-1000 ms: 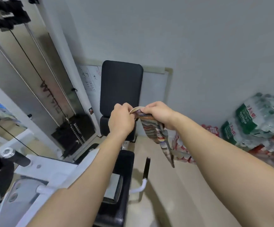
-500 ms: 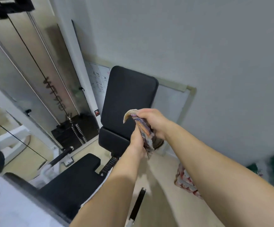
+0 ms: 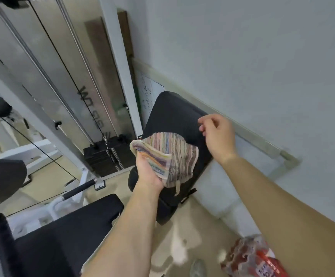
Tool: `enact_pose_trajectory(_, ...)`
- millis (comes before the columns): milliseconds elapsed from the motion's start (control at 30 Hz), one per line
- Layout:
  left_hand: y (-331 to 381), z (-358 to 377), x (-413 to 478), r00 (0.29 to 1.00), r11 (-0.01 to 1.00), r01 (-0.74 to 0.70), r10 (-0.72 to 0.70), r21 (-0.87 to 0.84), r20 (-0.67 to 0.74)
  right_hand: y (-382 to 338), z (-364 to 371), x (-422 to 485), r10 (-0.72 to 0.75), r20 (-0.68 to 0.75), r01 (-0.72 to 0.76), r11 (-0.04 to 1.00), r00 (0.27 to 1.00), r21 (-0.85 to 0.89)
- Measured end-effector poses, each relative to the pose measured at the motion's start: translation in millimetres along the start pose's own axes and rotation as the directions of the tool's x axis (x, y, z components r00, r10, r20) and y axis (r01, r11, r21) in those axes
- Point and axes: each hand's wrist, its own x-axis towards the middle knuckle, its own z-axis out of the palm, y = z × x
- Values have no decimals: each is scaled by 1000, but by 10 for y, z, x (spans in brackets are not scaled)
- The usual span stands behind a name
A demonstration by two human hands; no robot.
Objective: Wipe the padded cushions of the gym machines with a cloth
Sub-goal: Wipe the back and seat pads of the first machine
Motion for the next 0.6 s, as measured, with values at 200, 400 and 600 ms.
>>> enact_pose_trajectory(200,589,50,724,936,956,-290,292,43,-194,262,-57,905,-129,-109,69,895,986,-440)
enact_pose_trajectory(400,671,620,1458,917,871,-314,382,379,-116,559,109,1164,81,-92,-118,840,992,-529)
enact_pose_trajectory(600,44,779,1829,815,-90,-245,520,965,255,641,186,1214,-28,-193,-94,799,981,-594)
